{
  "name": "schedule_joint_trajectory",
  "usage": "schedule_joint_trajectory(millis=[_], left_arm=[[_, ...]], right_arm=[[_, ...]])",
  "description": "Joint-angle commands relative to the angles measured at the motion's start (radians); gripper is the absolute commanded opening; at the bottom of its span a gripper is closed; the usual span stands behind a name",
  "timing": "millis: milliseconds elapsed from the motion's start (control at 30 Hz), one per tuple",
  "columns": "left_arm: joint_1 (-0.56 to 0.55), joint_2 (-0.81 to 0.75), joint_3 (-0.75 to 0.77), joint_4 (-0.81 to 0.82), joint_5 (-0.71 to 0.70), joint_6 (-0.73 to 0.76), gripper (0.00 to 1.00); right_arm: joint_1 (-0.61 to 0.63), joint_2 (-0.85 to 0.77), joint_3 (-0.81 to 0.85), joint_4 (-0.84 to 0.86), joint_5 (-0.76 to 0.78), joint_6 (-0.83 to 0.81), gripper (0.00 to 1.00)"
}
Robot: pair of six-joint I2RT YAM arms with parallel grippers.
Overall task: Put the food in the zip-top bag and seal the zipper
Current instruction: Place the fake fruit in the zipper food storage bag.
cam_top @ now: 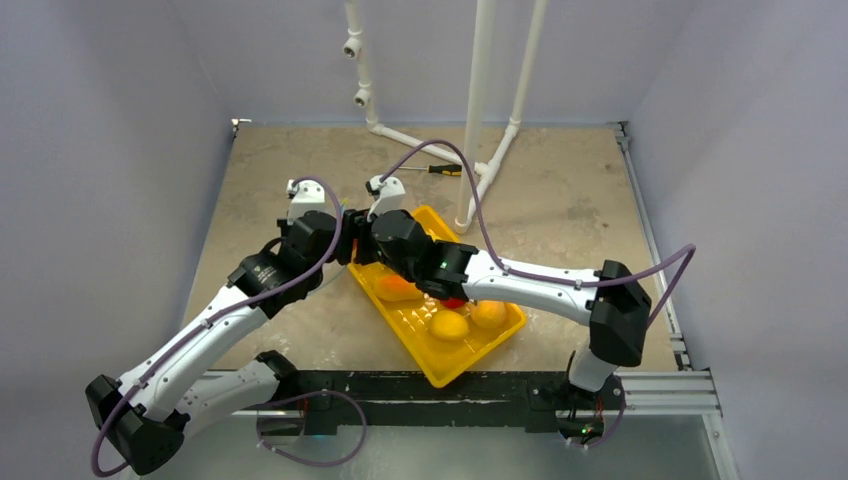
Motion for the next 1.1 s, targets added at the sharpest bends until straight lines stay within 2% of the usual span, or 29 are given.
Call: schedule_joint_trajectory(millis=[0,133,233,367,467,567,700,1067], left_arm=[[-0.005,-0.028,-0.008,0.039,0.006,0.012,0.00],[-0.006,-0.034,-0.010,0.040,0.009,0.013,0.00],[-0.006,-0.034,-0.011,0.041,0.010,0.013,0.00],[-0.006,-0.034,-0.010,0.041,0.014,0.012,0.00],[-0.006,-0.035,-0.012,0.041,0.012,0.013,0.00],[-0.006,-0.036,-0.012,0.041,0.010,0.013,0.00],[-0.006,-0.034,-0.012,0.041,0.009,0.013,0.00],[-0.006,-0.031,-0.013,0.042,0.009,0.013,0.00]], right_arm=[[-0.005,0.042,0.066,0.075,-0.033,-0.027,0.26],[-0.006,0.088,0.076,0.084,-0.044,-0.027,0.28],[-0.008,0.113,0.077,0.085,-0.040,-0.024,0.35],[-0.007,0.139,0.086,0.087,-0.032,-0.019,0.56],[-0.007,0.150,0.095,0.085,-0.024,-0.015,0.77],[-0.007,0.151,0.097,0.084,-0.020,-0.014,0.88],[-0.007,0.135,0.096,0.078,-0.012,-0.014,0.92],[-0.007,0.039,0.017,0.044,0.055,-0.011,0.92]])
